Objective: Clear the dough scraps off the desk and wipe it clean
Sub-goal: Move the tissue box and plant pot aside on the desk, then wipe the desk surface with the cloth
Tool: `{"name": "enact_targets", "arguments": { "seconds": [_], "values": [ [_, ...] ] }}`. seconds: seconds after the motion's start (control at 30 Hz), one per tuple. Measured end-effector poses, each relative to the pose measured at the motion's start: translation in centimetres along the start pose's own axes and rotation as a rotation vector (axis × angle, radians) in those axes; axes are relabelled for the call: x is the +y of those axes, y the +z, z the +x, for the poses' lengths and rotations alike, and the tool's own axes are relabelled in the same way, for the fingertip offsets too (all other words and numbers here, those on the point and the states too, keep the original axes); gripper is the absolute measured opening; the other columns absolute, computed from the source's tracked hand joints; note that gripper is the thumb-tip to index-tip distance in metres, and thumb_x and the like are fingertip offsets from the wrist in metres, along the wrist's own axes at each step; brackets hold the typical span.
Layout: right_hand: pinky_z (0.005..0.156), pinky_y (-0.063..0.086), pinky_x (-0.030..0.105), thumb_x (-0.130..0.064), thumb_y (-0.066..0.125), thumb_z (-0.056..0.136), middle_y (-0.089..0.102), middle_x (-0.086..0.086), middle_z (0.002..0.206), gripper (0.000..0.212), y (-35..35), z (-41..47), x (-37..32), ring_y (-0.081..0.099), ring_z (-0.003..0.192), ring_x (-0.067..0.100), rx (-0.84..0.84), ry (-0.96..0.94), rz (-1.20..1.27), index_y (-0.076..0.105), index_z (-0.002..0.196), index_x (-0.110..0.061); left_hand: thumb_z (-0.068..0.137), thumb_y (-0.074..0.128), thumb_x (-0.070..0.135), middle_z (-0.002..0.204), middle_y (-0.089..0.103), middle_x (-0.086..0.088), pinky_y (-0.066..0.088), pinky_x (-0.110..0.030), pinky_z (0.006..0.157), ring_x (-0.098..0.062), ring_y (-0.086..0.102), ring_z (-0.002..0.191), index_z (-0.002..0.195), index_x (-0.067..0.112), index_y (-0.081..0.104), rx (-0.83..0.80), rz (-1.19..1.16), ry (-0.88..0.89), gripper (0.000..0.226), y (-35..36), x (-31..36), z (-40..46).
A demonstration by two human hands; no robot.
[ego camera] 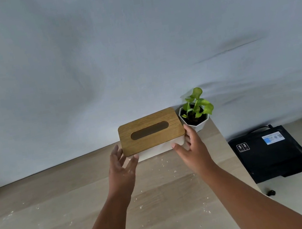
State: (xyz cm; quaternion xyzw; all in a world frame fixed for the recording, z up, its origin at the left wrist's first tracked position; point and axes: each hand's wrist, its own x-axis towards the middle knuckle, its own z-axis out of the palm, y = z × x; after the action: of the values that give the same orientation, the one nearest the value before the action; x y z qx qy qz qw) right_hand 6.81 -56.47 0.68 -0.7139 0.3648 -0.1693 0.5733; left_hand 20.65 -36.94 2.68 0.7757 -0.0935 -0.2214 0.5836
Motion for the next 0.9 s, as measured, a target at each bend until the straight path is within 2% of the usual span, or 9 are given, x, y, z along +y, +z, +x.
{"name": "enact_targets", "arguments": {
  "seconds": [0.1, 0.27, 0.4, 0.5, 0.57, 0.67, 0.73, 0.83, 0.9],
  "values": [
    [0.118, 0.041, 0.040, -0.035, 0.074, 0.093, 0.044, -0.006, 0.158, 0.080, -0.4, -1.6, -0.3, 0.043, 0.145, 0.010, 0.011, -0.026, -0.004, 0.030, 0.159, -0.027, 0.094, 0.072, 0.032, 0.150, 0.050, 0.008, 0.044, -0.030, 0.102, -0.011, 0.049, 0.137, 0.153, 0.037, 0.034, -0.013, 0.002, 0.010, 0.071, -0.6, 0.4, -1.8],
    [0.102, 0.046, 0.025, -0.034, 0.073, 0.094, 0.049, -0.005, 0.149, 0.065, -1.3, -5.2, 0.3, 0.053, 0.130, 0.009, 0.061, -0.050, -0.060, 0.042, 0.151, -0.026, 0.093, 0.073, 0.035, 0.141, 0.054, 0.013, 0.047, -0.024, 0.096, -0.004, 0.053, 0.130, 0.150, 0.039, 0.039, -0.021, 0.003, 0.024, 0.067, -1.9, -0.1, -5.1],
    [0.102, 0.049, 0.028, -0.029, 0.074, 0.094, 0.057, -0.003, 0.138, 0.052, -2.4, -9.7, 2.5, 0.059, 0.123, 0.012, 0.048, -0.036, -0.076, 0.052, 0.142, -0.026, 0.092, 0.074, 0.034, 0.128, 0.064, 0.018, 0.050, -0.016, 0.090, 0.005, 0.060, 0.117, 0.131, 0.042, 0.055, -0.001, 0.017, 0.061, 0.044, -3.1, -2.4, -8.8],
    [0.095, 0.048, 0.019, -0.027, 0.074, 0.094, 0.060, -0.006, 0.135, 0.047, -3.4, -14.3, 4.2, 0.061, 0.121, 0.012, 0.045, -0.016, -0.088, 0.057, 0.138, -0.024, 0.093, 0.074, 0.029, 0.122, 0.069, 0.013, 0.052, -0.019, 0.094, 0.001, 0.063, 0.113, 0.121, 0.039, 0.062, -0.005, -0.005, 0.051, 0.032, -4.3, -4.6, -12.6],
    [0.094, 0.047, 0.016, -0.025, 0.074, 0.095, 0.062, -0.007, 0.133, 0.043, -4.0, -17.3, 5.3, 0.061, 0.120, 0.008, 0.049, -0.020, -0.096, 0.059, 0.135, -0.026, 0.093, 0.074, 0.024, 0.118, 0.070, 0.010, 0.053, -0.013, 0.088, -0.002, 0.066, 0.111, 0.117, 0.037, 0.064, 0.001, -0.024, 0.049, 0.029, -5.1, -6.0, -15.3],
    [0.100, 0.047, 0.021, -0.024, 0.073, 0.096, 0.061, -0.009, 0.133, 0.040, -4.9, -21.9, 6.5, 0.059, 0.122, 0.005, 0.024, -0.039, -0.180, 0.059, 0.133, -0.029, 0.094, 0.074, 0.022, 0.117, 0.071, 0.008, 0.052, -0.008, 0.079, -0.001, 0.067, 0.110, 0.117, 0.036, 0.065, -0.006, 0.000, 0.040, 0.028, -6.5, -7.7, -19.8],
    [0.103, 0.048, 0.028, -0.025, 0.071, 0.096, 0.060, -0.010, 0.133, 0.040, -5.7, -24.6, 7.3, 0.058, 0.122, 0.007, 0.027, -0.064, -0.312, 0.061, 0.135, -0.025, 0.094, 0.074, 0.025, 0.119, 0.070, 0.010, 0.053, -0.009, 0.080, 0.000, 0.066, 0.112, 0.120, 0.036, 0.064, -0.019, 0.034, 0.030, 0.030, -7.2, -8.8, -22.5],
    [0.104, 0.051, 0.042, -0.020, 0.072, 0.095, 0.064, -0.002, 0.130, 0.037, -7.1, -28.6, 8.7, 0.059, 0.122, 0.018, 0.079, -0.160, -0.569, 0.066, 0.131, -0.017, 0.094, 0.074, 0.029, 0.124, 0.068, 0.014, 0.056, -0.029, 0.096, -0.004, 0.065, 0.116, 0.127, 0.033, 0.062, -0.053, 0.078, 0.001, 0.035, -8.2, -10.6, -26.3],
    [0.108, 0.048, 0.046, -0.019, 0.073, 0.093, 0.063, 0.004, 0.135, 0.038, -8.4, -30.7, 9.8, 0.057, 0.128, 0.025, 0.110, -0.154, -0.689, 0.067, 0.131, -0.014, 0.093, 0.075, 0.030, 0.125, 0.067, 0.015, 0.054, -0.033, 0.101, -0.006, 0.065, 0.117, 0.130, 0.031, 0.061, -0.056, 0.142, 0.006, 0.040, -8.4, -11.7, -28.5]
  ]
}}
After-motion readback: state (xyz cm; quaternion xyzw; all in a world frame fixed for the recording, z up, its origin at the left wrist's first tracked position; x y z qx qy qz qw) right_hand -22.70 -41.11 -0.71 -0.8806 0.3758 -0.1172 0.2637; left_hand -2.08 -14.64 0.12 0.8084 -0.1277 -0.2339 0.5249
